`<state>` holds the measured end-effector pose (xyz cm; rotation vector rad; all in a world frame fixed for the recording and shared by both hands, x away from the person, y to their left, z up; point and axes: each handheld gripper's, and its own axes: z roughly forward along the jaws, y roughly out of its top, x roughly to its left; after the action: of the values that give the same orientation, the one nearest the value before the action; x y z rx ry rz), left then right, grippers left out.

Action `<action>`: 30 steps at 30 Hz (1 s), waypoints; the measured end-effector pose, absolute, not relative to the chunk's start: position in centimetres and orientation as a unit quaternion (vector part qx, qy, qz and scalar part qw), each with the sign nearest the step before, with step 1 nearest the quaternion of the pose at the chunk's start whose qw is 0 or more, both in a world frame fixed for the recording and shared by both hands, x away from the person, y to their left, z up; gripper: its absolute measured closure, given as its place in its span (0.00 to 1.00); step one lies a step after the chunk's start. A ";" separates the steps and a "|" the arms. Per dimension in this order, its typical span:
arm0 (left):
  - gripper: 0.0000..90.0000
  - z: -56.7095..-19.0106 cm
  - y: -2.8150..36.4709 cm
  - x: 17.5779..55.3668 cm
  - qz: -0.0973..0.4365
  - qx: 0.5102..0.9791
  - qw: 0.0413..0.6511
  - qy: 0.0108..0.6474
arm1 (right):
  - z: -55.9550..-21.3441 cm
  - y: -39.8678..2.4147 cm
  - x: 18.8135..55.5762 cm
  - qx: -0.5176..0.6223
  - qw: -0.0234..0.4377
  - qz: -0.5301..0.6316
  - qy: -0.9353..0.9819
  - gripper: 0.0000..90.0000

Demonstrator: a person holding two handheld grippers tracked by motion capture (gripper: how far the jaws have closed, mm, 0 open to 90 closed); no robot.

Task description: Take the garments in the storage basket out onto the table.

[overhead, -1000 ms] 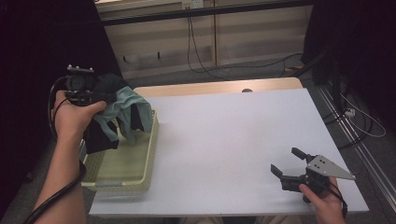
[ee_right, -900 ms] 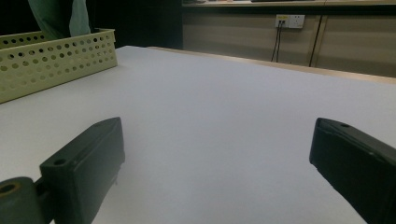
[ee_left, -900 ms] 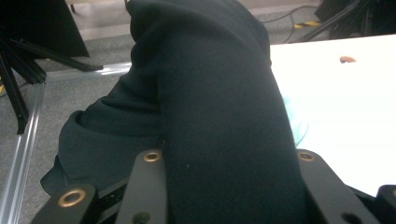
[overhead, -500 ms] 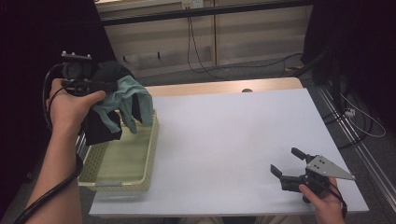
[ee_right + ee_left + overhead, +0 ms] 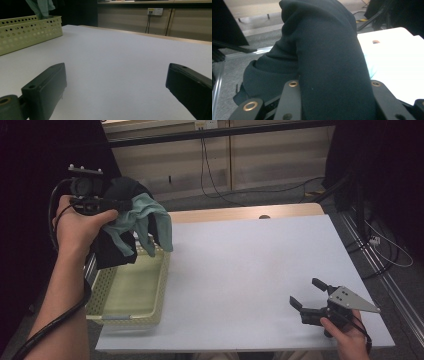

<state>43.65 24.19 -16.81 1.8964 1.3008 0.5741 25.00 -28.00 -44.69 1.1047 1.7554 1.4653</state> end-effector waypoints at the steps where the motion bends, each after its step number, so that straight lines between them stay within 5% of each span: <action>1: 0.72 -16.6 24.0 43.6 0.223 0.741 0.379 0.507 | -44.7 -28.0 25.0 0.415 0.297 0.551 0.661 0.03; 17: 0.72 -14.9 18.1 42.2 0.179 0.785 0.415 0.424 | -44.7 -28.0 25.0 0.415 0.295 0.552 0.660 0.03; 30: 0.71 -18.5 15.6 42.3 0.146 0.806 0.401 0.410 | -44.7 -27.9 25.0 0.413 0.294 0.552 0.662 0.03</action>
<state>42.30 15.60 -18.53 2.0392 1.0361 0.3696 25.00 -27.94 -44.72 1.0983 1.7634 1.4681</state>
